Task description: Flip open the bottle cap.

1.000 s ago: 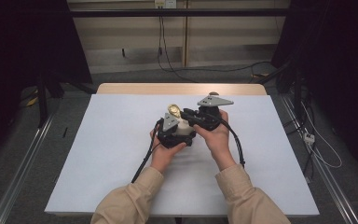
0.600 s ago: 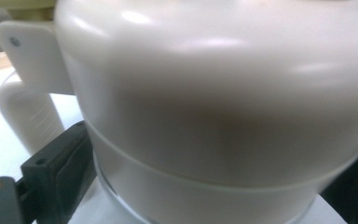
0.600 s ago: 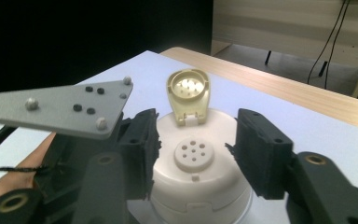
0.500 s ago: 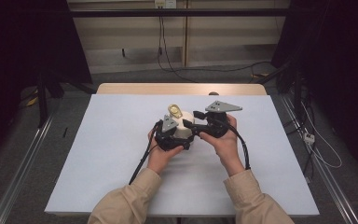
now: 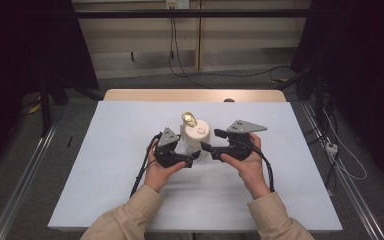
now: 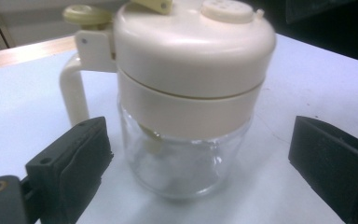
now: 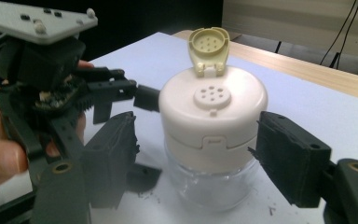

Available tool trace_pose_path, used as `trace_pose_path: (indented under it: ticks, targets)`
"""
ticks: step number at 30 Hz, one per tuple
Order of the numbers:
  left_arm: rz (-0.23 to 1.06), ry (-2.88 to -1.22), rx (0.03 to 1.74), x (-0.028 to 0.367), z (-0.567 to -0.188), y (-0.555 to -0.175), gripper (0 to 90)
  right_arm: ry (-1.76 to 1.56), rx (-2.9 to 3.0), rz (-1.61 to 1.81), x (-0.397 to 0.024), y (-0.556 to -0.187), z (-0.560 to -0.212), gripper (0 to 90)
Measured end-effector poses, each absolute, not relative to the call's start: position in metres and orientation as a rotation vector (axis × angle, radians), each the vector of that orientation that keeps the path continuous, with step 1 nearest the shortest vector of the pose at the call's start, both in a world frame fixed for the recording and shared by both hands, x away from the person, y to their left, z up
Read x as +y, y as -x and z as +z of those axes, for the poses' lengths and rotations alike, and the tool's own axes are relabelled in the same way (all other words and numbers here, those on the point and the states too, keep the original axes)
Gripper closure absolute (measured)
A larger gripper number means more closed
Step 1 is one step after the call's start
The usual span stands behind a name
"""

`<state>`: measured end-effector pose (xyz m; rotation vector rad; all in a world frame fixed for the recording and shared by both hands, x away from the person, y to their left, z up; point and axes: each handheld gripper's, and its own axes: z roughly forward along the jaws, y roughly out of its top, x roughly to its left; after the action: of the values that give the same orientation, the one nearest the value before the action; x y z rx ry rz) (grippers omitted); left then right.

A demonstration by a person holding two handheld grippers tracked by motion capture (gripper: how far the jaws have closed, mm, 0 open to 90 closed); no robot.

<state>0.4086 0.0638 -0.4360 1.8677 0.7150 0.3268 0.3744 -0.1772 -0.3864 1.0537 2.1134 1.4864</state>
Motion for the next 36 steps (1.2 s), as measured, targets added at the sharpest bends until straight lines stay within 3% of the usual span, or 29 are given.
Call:
trace_pose_path:
  ticks: [25, 36]
  targets:
    - [0.3, -1.889, 0.646, 0.121, -0.434, -0.382, 4.8, -1.071, 2.142, 1.481, -0.216, -0.332, -0.423, 13.7]
    - [0.303, -1.885, 0.653, 0.137, -0.434, -0.377, 4.6, -1.071, 2.089, 1.477, -0.23, -0.318, -0.43, 12.3]
